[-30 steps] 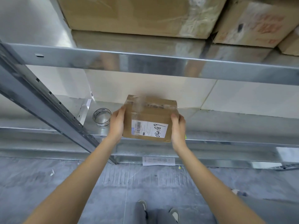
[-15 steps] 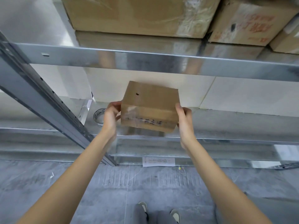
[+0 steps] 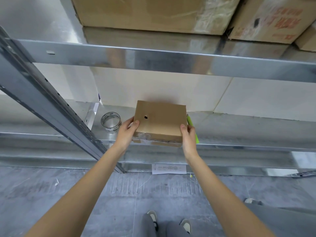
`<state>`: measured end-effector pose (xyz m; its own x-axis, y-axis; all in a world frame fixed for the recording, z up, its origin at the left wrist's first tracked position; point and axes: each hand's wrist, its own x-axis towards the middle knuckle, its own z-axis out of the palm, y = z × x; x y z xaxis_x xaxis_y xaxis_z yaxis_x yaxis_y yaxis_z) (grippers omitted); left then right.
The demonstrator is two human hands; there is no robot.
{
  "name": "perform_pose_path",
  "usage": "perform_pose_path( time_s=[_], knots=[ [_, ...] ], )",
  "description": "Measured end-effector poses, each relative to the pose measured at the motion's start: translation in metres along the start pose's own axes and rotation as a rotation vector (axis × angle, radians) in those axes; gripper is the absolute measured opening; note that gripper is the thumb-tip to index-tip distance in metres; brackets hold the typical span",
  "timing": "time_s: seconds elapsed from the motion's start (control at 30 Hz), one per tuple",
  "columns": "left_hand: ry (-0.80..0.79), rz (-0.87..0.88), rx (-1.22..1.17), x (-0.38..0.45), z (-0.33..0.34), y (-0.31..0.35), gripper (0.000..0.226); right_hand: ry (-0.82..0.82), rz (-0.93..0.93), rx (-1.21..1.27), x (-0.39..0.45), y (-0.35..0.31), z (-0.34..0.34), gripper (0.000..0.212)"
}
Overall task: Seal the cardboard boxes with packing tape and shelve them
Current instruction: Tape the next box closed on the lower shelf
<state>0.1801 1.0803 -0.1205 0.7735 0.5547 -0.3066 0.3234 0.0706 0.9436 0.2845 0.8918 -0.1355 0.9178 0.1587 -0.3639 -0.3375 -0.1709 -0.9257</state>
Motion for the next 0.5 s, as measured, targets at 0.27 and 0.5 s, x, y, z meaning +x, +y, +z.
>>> perform_pose_path(
  time_s=[0.27, 0.5],
  knots=[
    [0.219, 0.128, 0.349, 0.018, -0.022, -0.026, 0.034, -0.03, -0.036, -0.079, 0.001, -0.001, -0.005, 0.04],
    [0.037, -0.012, 1.281, 0.045, -0.076, -0.05, 0.034, -0.012, -0.277, -0.274, -0.015, 0.002, -0.013, 0.063]
  ],
)
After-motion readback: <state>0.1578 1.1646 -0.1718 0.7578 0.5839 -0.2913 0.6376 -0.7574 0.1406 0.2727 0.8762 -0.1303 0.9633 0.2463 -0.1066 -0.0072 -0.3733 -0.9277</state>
